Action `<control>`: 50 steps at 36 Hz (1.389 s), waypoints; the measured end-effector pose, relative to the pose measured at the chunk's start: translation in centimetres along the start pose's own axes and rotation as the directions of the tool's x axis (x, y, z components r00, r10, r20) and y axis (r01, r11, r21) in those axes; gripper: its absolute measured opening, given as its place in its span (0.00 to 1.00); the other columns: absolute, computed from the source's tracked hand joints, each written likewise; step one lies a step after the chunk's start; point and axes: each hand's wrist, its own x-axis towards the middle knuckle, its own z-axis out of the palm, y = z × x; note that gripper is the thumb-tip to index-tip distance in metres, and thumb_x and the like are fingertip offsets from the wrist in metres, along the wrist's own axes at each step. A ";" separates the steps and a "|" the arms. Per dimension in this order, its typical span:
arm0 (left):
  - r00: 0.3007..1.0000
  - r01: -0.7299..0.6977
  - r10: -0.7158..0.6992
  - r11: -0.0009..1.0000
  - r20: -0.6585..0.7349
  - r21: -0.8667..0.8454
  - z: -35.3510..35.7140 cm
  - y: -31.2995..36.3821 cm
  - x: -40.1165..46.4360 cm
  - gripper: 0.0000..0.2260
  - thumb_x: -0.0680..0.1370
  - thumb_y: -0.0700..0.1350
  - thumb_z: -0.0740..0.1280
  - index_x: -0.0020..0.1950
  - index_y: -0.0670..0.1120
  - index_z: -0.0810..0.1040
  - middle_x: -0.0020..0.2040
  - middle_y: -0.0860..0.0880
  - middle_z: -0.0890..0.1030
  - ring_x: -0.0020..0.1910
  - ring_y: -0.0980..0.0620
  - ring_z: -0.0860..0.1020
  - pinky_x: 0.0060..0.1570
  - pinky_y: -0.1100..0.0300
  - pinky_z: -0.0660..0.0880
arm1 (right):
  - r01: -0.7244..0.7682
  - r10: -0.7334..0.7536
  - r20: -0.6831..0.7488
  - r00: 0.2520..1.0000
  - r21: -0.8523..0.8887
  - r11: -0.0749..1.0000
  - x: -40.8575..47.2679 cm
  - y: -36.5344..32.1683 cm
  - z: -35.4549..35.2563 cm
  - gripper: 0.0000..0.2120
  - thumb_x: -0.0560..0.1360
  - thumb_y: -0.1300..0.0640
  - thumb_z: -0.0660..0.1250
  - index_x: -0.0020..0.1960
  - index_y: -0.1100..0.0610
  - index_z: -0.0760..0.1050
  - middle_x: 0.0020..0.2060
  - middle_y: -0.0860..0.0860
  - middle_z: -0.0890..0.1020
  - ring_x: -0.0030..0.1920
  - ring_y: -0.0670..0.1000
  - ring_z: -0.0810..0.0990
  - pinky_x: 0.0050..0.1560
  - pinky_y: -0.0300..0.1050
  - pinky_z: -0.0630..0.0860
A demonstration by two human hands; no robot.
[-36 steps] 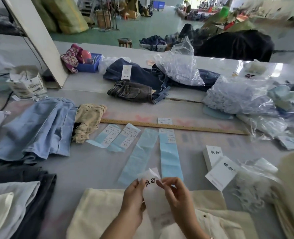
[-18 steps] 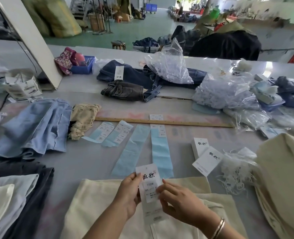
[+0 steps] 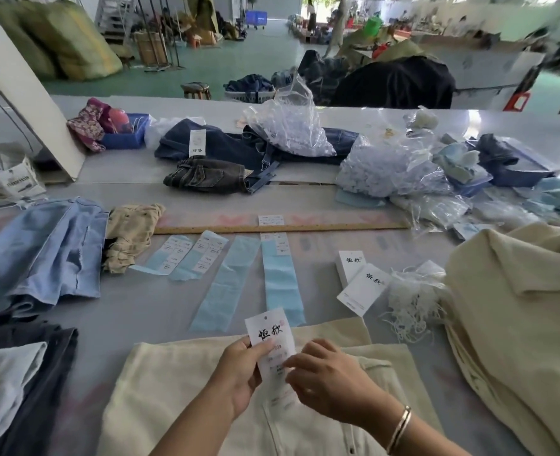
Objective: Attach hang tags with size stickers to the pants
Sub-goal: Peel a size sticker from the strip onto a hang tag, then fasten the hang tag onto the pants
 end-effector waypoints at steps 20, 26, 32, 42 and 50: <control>0.959 0.284 -0.282 0.943 0.033 -0.173 3.2 -6.4 2.2 0.10 0.80 0.35 0.60 0.59 0.35 0.75 0.33 0.39 0.83 0.27 0.45 0.82 0.27 0.51 0.79 | -0.821 0.821 -0.053 0.569 -0.103 0.562 -11.2 12.8 0.5 0.07 0.69 0.60 0.74 0.45 0.50 0.83 0.40 0.50 0.83 0.44 0.58 0.81 0.44 0.49 0.71; 0.974 0.212 -0.219 0.971 -0.060 -0.113 4.2 -6.9 2.4 0.11 0.80 0.31 0.59 0.61 0.37 0.74 0.35 0.38 0.82 0.33 0.42 0.80 0.24 0.54 0.78 | -0.790 0.879 0.152 0.452 -0.391 0.473 -9.6 18.6 2.7 0.13 0.79 0.47 0.57 0.57 0.38 0.78 0.55 0.46 0.78 0.58 0.53 0.74 0.57 0.45 0.67; 0.979 0.171 -0.181 0.979 -0.088 -0.112 3.5 -6.9 2.7 0.08 0.79 0.30 0.59 0.51 0.36 0.77 0.33 0.38 0.82 0.28 0.43 0.81 0.30 0.53 0.78 | -0.704 0.867 0.164 0.470 -0.524 0.480 -8.8 19.5 5.3 0.13 0.77 0.55 0.58 0.54 0.49 0.80 0.53 0.47 0.78 0.58 0.53 0.73 0.55 0.48 0.67; 0.953 0.286 -0.258 0.939 0.157 -0.192 5.6 -6.5 2.2 0.13 0.79 0.40 0.62 0.60 0.37 0.78 0.45 0.38 0.84 0.37 0.43 0.83 0.43 0.51 0.78 | -0.300 0.995 -0.005 0.102 0.953 0.036 -6.4 16.6 -4.1 0.06 0.77 0.60 0.63 0.43 0.56 0.77 0.33 0.49 0.84 0.34 0.44 0.79 0.33 0.30 0.72; 0.831 0.392 -0.175 0.857 0.528 -0.333 10.4 -5.2 0.0 0.20 0.73 0.45 0.67 0.59 0.31 0.78 0.64 0.34 0.75 0.62 0.37 0.75 0.61 0.41 0.73 | -0.311 0.821 0.234 0.521 0.948 -0.073 -3.9 7.1 -8.2 0.09 0.71 0.54 0.66 0.45 0.58 0.78 0.42 0.58 0.85 0.43 0.50 0.81 0.49 0.46 0.72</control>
